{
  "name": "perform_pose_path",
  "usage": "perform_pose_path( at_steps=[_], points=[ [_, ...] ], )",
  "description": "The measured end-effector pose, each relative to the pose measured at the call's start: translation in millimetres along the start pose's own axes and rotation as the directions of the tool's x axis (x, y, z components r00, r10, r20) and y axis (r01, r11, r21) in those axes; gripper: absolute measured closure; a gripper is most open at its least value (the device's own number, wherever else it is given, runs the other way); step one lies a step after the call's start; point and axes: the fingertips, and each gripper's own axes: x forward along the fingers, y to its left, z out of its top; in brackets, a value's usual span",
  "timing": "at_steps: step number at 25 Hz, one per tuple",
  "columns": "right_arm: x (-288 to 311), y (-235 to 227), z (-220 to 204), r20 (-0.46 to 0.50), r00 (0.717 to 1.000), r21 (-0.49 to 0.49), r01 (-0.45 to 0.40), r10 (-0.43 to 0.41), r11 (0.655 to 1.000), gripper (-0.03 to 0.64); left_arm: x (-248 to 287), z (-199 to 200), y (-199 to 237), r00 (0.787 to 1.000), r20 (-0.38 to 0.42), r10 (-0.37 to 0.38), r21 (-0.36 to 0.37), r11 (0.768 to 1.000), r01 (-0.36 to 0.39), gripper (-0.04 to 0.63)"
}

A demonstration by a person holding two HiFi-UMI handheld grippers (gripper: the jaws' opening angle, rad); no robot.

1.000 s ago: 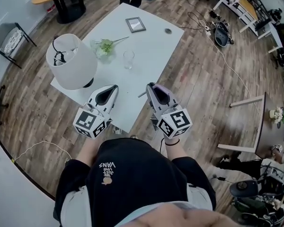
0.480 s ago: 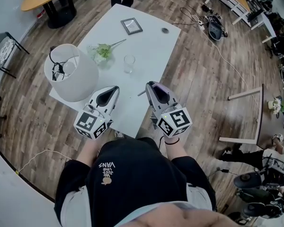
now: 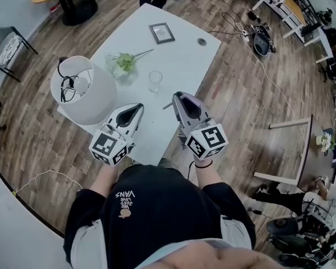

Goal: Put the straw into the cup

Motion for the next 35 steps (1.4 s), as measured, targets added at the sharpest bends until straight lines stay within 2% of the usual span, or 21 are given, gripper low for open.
perform_pose_path(
  at_steps=[8, 23, 28, 35],
  points=[
    [28.2, -16.9, 11.1, 0.015, 0.998, -0.028, -0.057, 0.057, 0.998, 0.574, 15.8, 3.8, 10.7, 0.999, 0.015, 0.047, 0.007, 0.999, -0.047, 0.584],
    [101.1, -56.6, 24.3, 0.054, 0.995, -0.069, -0.078, 0.081, 0.995, 0.574, 34.0, 8.6, 26.8, 0.997, 0.013, 0.074, 0.009, 0.997, -0.074, 0.584],
    [119.3, -64.4, 10.8, 0.033, 0.996, -0.060, -0.077, 0.079, 0.995, 0.574, 34.8, 7.5, 31.5, 0.997, 0.007, 0.078, -0.002, 0.997, -0.078, 0.584],
    [136.3, -68.1, -33.6, -0.037, 0.997, -0.050, -0.062, 0.061, 0.997, 0.574, 31.6, 2.5, 36.4, 0.996, -0.005, 0.089, -0.014, 0.996, -0.089, 0.584]
  ],
)
